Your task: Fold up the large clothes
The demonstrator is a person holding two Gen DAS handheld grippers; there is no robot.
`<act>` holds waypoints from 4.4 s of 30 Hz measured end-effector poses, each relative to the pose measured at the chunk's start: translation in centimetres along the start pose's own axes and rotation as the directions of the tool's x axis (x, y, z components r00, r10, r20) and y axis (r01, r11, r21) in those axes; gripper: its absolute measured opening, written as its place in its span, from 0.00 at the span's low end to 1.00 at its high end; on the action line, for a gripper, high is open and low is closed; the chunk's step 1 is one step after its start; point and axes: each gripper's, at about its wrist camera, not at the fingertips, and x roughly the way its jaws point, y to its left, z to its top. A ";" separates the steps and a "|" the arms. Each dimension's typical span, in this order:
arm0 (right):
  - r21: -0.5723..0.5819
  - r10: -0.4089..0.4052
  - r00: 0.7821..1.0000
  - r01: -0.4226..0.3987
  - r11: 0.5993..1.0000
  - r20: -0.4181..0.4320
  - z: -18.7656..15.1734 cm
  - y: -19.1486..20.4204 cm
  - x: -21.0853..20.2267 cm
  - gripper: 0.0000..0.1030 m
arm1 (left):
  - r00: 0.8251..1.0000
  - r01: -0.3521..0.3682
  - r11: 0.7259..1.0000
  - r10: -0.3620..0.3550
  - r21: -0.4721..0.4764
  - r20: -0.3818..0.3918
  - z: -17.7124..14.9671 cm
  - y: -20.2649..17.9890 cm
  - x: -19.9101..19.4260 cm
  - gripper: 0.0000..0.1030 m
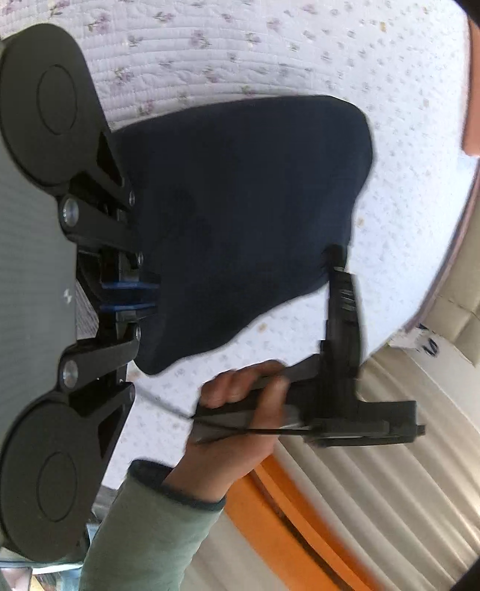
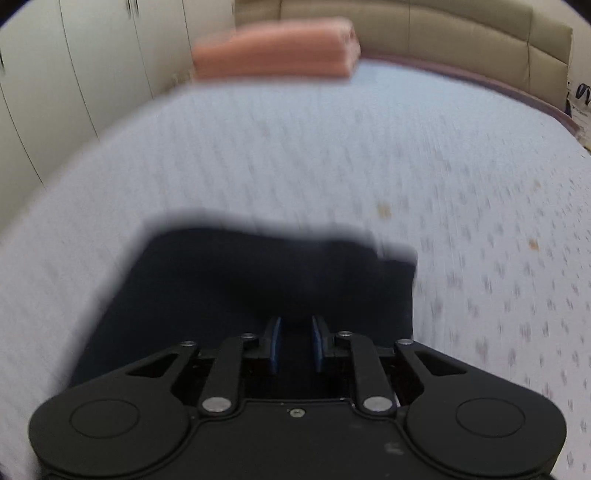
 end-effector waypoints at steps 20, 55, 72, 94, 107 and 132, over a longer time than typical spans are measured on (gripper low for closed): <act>0.185 0.151 0.942 -0.098 0.978 -0.299 -11.3 -0.7 -7.0 0.29 | 1.000 0.002 0.994 0.000 -0.106 0.021 -0.5 2.1 0.4 0.06; 0.153 -0.073 0.996 0.080 0.985 -0.051 7.8 -7.7 5.1 0.30 | 0.990 -0.010 0.992 0.027 -0.128 0.136 0.6 2.2 1.8 0.07; 0.410 0.205 0.976 -0.158 0.898 -0.074 -1.9 -5.9 -5.9 0.80 | 0.975 0.000 0.957 0.065 -0.290 0.214 7.0 8.4 -3.2 1.00; 0.405 0.440 0.887 -0.355 0.843 -0.139 -3.5 -8.6 2.4 0.98 | 0.998 0.063 0.930 -0.050 -0.363 0.046 6.8 12.6 8.1 0.90; 0.362 0.505 0.863 -0.474 0.803 0.009 -1.6 -5.4 -5.0 0.62 | 0.968 0.177 0.925 -0.101 -0.335 0.231 5.2 9.6 -0.9 0.50; 0.388 0.288 0.953 -0.233 0.892 -0.091 -8.3 12.9 -9.4 0.75 | 0.981 -0.024 0.855 0.119 -0.518 0.151 -10.2 23.6 -19.7 0.62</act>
